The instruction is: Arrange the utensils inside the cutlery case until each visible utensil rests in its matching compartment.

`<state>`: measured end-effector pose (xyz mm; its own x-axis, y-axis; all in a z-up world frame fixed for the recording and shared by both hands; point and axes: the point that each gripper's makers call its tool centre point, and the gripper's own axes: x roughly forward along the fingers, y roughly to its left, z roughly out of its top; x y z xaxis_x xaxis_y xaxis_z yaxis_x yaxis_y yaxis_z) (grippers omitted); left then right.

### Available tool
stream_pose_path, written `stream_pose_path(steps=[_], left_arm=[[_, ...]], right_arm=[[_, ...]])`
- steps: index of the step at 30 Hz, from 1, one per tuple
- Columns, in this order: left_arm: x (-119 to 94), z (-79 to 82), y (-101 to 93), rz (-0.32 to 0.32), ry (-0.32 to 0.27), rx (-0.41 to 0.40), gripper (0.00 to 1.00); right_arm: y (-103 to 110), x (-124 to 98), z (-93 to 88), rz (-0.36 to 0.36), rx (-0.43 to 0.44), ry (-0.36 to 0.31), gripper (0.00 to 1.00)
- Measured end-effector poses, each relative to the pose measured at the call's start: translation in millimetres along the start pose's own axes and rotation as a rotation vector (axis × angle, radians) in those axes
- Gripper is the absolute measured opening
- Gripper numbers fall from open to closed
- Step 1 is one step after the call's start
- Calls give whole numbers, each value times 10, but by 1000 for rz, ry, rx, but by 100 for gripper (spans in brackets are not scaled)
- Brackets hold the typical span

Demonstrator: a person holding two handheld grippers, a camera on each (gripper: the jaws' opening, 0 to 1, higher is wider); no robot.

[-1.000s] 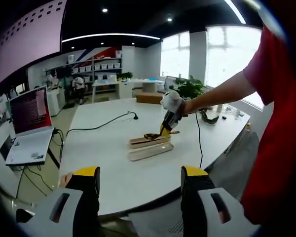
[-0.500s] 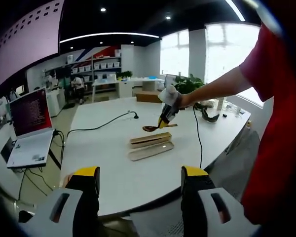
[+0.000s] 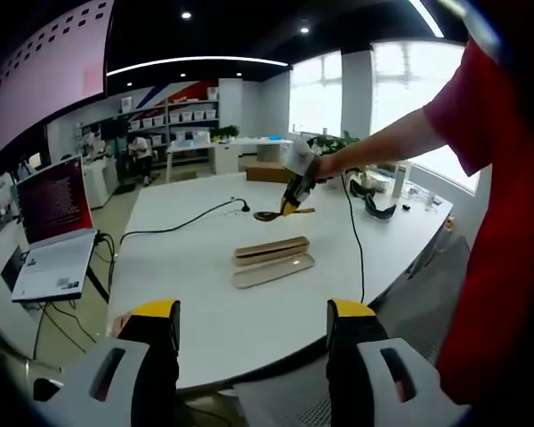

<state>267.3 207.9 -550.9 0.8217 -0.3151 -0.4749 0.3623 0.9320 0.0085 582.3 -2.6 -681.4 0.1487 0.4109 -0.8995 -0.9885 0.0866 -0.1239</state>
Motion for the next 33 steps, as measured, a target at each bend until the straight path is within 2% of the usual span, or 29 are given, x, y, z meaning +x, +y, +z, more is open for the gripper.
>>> stream_pose_path(steps=[9,23,27,30,33], left_arm=[[5,-32,7,11,13,-1,68],[50,-63,-54,3,23,-12,68],[74,-93,-88,-2,27,-20,68],[84,-94,-120,-8,28,-21,69],[76,-66,-117,-12,12,-39,70]], right_arm=[[-74,92,10,-3,32,-20,1],[-65,229,-128,8,75,-18,1],[-10,331,-117,7,82,-41,1],[-8,460,-129,-3,46,-28,1],[26,555,-97,9,52,-26,1]])
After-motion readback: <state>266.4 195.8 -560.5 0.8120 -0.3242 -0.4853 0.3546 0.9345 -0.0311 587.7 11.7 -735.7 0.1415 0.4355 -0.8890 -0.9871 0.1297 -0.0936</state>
